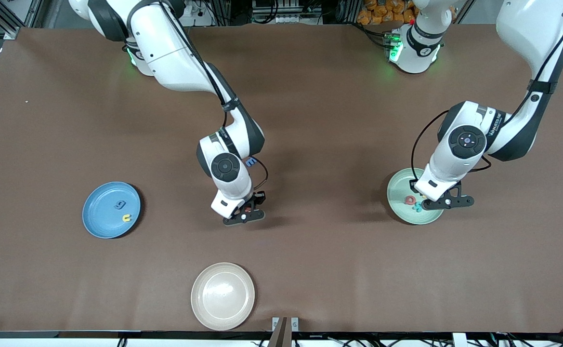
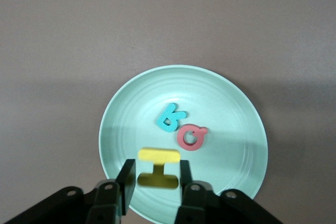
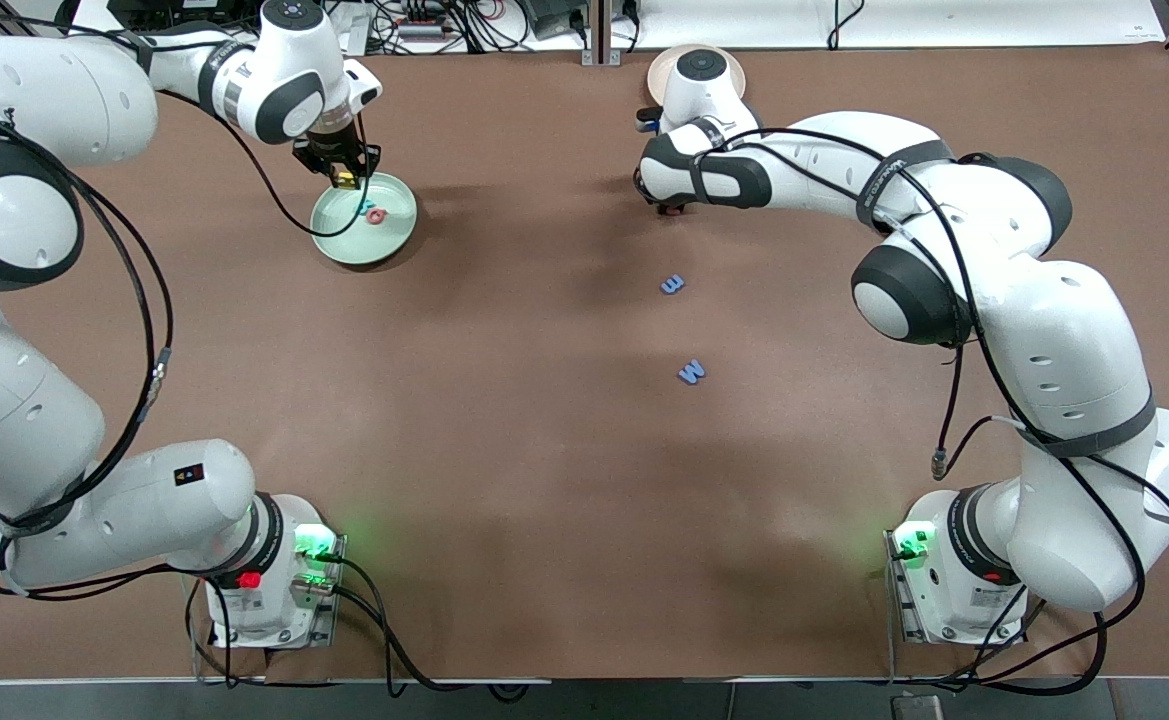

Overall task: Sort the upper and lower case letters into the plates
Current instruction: 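Release the H onto the green plate while the right gripper drops m on blue plate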

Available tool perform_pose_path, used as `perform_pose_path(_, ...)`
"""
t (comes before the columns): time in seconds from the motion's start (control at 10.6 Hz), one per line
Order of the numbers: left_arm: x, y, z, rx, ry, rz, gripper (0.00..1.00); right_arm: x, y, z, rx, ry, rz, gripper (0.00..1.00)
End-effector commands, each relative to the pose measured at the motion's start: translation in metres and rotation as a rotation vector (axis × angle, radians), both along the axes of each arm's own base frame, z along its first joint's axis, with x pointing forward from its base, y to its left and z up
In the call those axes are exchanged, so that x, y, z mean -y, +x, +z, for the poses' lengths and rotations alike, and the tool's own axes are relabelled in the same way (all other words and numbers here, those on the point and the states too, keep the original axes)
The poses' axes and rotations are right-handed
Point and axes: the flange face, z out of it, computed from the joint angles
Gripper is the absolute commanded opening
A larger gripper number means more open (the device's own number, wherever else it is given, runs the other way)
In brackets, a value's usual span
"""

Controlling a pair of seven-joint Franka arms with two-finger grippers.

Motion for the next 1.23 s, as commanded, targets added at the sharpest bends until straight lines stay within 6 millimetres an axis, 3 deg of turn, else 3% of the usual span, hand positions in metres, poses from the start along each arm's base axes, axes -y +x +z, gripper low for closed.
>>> perform_pose_path(0.0, 0.0, 0.001, 0.007, -0.006, -0.006, -0.018, 0.62, 0.01, 0.011, 0.019, 0.008, 0.02, -0.027, 0.0)
perform_pose_path(0.09, 0.0, 0.001, 0.008, -0.003, -0.007, -0.018, 0.9, 0.022, 0.018, 0.036, -0.003, 0.021, -0.044, 0.0)
perform_pose_path(0.19, 0.006, 0.0, 0.009, -0.001, -0.006, -0.025, 1.0, 0.044, 0.031, 0.053, -0.01, 0.025, -0.051, 0.0)
perform_pose_path(0.28, 0.012, -0.001, 0.012, 0.002, -0.005, -0.031, 1.0, 0.071, 0.043, 0.068, -0.015, 0.025, -0.027, 0.0)
perform_pose_path(0.47, 0.05, -0.01, 0.019, -0.017, -0.013, -0.065, 1.0, 0.167, 0.073, 0.075, -0.075, 0.011, 0.006, 0.0)
perform_pose_path(0.57, 0.081, -0.016, 0.026, -0.022, -0.022, -0.1, 1.0, 0.222, 0.085, 0.074, -0.101, 0.01, 0.002, 0.0)
perform_pose_path(0.76, 0.145, -0.033, 0.033, -0.023, -0.04, -0.203, 1.0, 0.312, 0.094, 0.068, -0.149, 0.016, 0.051, 0.0)
perform_pose_path(1.13, 0.269, -0.091, 0.034, -0.048, -0.087, -0.515, 1.0, 0.419, 0.074, 0.073, -0.166, -0.003, 0.137, 0.0)
